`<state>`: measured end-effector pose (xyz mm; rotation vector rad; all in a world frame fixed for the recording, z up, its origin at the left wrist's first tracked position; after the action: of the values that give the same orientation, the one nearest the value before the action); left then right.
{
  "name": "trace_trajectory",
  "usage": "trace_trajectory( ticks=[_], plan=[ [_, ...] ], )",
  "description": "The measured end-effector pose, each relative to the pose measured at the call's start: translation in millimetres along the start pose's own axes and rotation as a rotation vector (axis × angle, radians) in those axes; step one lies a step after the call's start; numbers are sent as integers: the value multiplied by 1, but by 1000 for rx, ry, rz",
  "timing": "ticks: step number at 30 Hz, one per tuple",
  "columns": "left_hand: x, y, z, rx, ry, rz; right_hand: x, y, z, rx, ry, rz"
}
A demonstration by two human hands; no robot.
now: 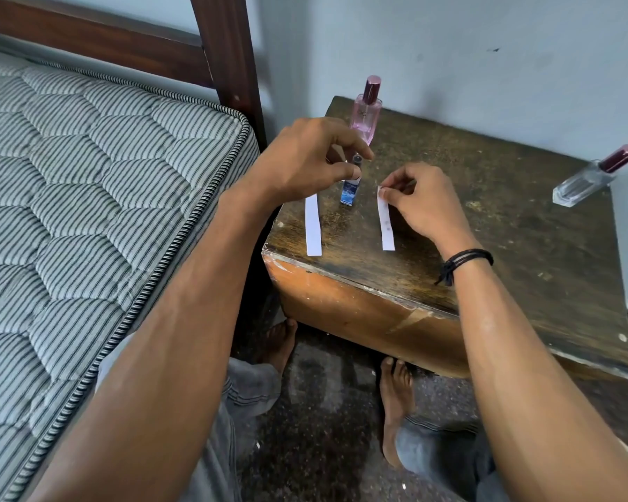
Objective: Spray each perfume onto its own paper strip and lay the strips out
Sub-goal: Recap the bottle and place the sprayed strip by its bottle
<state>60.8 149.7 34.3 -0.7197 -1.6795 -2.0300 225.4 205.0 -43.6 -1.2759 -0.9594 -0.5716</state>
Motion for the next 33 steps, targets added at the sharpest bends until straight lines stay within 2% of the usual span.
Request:
trace_trajectory(
  ticks=[16,19,23,26,29,33],
  plan=[
    [10,-7,1,7,15,-62,14,18,-2,-70,20,238],
    [22,6,0,-68,114,-98,20,23,-3,-79,38,286],
    [41,35,-8,-180,370,-201,28,34,-3,-103,74,321],
    [24,58,-16,-227,443,-279,36,44,-4,-118,95,338],
    [-23,65,-20,-172,381,-267,48,57,-6,-127,112,364],
    [-86,74,-27,-202,225,-76,65,77,-7,-144,128,385]
  ],
)
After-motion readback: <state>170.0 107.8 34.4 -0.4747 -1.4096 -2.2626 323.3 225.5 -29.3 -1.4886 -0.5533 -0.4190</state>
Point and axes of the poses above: each hand's wrist, its own z-axis towards the middle knuckle, its own x-axis out of the back of the hand, y = z × x, the point moved 10 cm from there along z, towards the middle knuckle, and after that the axes turned 10 degrees about -z, right-handed, at the moved point
